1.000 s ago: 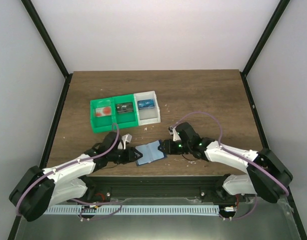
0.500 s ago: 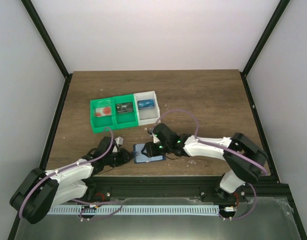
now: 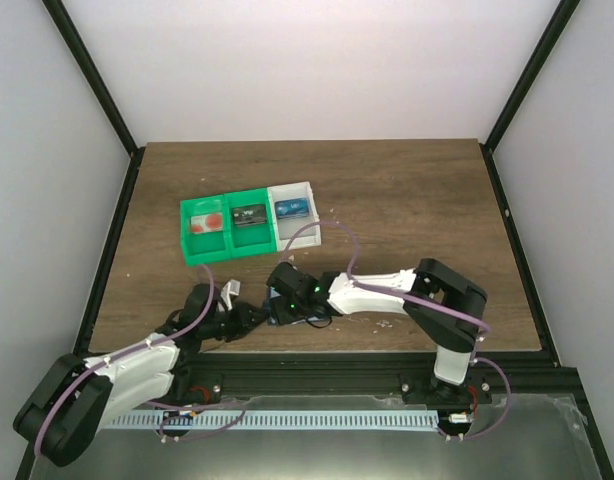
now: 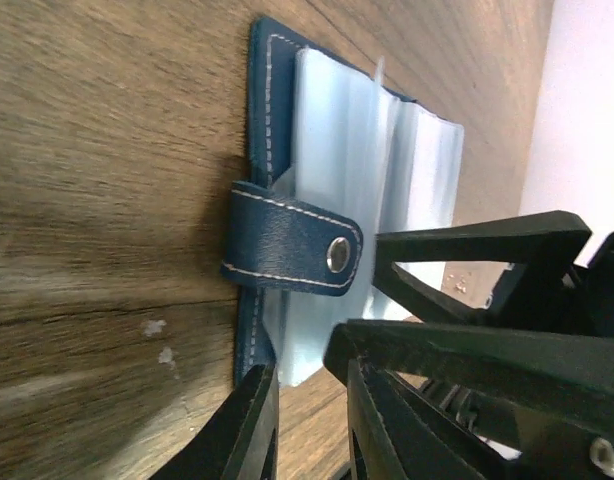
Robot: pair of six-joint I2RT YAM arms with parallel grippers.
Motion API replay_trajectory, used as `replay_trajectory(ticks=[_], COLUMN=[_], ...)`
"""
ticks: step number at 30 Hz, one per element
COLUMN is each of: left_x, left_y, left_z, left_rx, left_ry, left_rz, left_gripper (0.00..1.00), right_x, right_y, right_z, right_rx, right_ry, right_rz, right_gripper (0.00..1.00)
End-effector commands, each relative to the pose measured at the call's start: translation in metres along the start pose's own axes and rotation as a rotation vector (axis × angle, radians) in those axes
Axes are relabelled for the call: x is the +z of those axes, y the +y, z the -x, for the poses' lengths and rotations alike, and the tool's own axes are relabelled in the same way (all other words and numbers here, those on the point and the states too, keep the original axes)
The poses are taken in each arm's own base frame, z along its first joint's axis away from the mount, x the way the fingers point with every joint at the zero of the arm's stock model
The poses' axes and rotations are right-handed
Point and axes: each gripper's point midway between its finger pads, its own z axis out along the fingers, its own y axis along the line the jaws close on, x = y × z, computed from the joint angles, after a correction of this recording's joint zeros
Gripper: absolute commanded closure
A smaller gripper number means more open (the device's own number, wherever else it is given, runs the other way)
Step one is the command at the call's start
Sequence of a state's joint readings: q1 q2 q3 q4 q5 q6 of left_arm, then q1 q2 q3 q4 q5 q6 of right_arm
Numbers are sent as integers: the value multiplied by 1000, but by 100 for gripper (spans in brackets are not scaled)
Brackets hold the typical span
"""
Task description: Take the credit cards out of the card holder
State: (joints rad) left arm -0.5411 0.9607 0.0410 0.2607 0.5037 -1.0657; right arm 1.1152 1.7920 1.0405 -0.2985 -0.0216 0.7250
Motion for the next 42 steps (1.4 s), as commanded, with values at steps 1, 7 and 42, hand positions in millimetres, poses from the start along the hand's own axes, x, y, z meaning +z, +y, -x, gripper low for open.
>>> replay_trajectory(ticks=[1,7,42], left_x=[-2,-4,35], left_y=[-17,-37,-26], left_z=[2,5,-2], left_rx=[13,44,8], left_ry=[-2,2,32], left_rz=[-76,-145,-75], left_gripper=[77,72,68], right_x=[7,-6,-10], right_y=[-25,-23,-27], right_z=[-7,-5,-19], right_rx=[15,53,99], right_ry=[1,-79,-136], right_rz=[-141,-64,69], right_gripper=[52,68,79])
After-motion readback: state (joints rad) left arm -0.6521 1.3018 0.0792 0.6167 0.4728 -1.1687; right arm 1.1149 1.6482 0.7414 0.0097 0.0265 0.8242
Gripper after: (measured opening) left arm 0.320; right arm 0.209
